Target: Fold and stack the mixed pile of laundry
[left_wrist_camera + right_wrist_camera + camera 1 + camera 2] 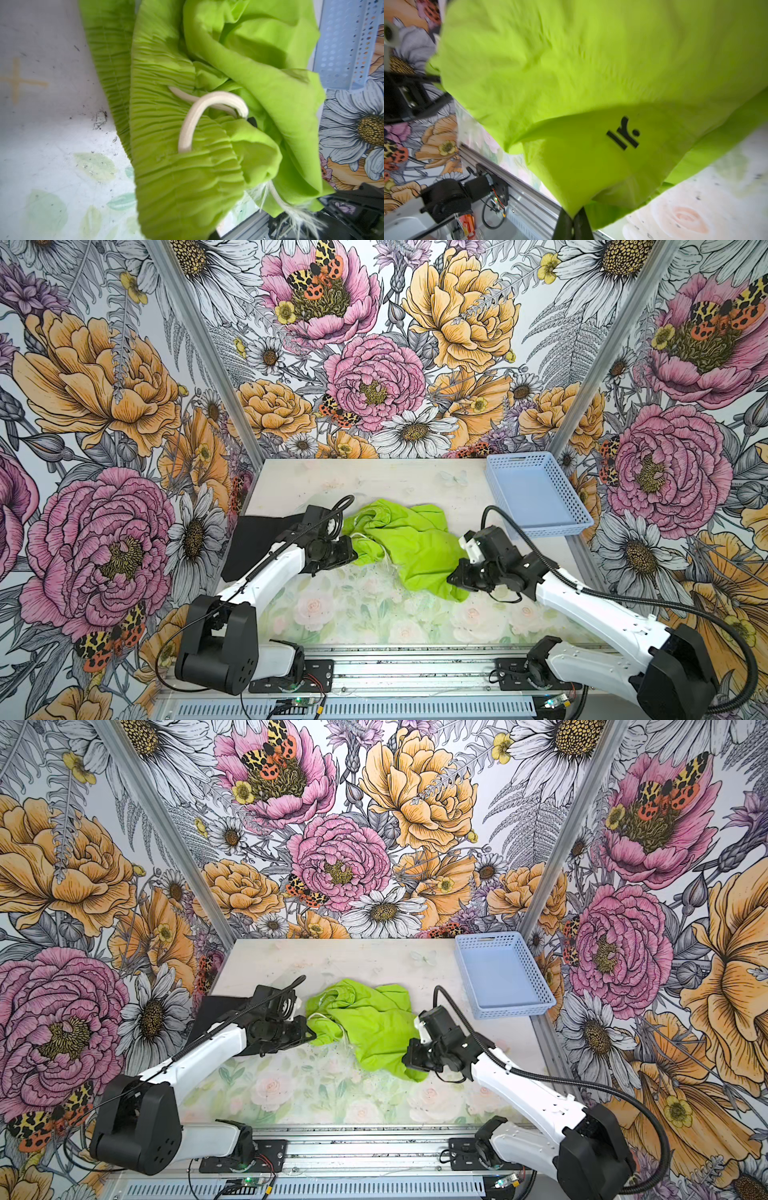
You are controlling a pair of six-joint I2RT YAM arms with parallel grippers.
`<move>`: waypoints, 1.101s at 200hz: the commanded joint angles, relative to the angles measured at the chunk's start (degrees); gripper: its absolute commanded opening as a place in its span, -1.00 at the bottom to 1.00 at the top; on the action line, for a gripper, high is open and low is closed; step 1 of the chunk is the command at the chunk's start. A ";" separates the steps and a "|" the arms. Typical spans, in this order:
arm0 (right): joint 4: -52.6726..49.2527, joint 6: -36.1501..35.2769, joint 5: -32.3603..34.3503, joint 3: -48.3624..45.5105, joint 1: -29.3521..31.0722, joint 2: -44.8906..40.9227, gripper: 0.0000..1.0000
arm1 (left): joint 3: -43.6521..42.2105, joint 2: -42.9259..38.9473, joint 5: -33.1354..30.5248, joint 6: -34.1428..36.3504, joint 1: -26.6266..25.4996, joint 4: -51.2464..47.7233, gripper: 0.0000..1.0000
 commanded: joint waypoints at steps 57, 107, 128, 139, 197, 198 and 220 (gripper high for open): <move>-24.97 -22.96 -1.91 31.76 -25.57 9.25 -1.00 | 13.54 -8.86 7.44 7.23 6.42 -17.06 -0.93; -22.77 -25.63 0.19 42.93 -28.16 24.41 -1.00 | 14.93 -4.75 10.91 10.56 7.85 -17.79 -0.95; -17.99 -25.00 1.12 44.84 -28.15 30.59 -1.00 | 14.74 -2.14 11.47 11.77 7.98 -17.77 -0.96; -16.24 -24.69 1.96 45.78 -28.07 33.64 -0.76 | 15.18 -1.55 11.54 12.16 8.23 -17.71 -0.98; -10.47 -24.04 3.10 32.67 -25.62 28.64 0.12 | 17.91 -0.31 12.49 12.08 9.52 -17.70 -0.98; -10.27 -23.99 2.95 32.08 -25.53 28.52 0.12 | 17.96 -0.24 12.59 12.08 9.48 -17.70 -0.99; -5.68 -22.19 1.54 19.66 -22.99 23.64 0.15 | 18.41 0.53 12.99 12.08 9.49 -17.70 -0.99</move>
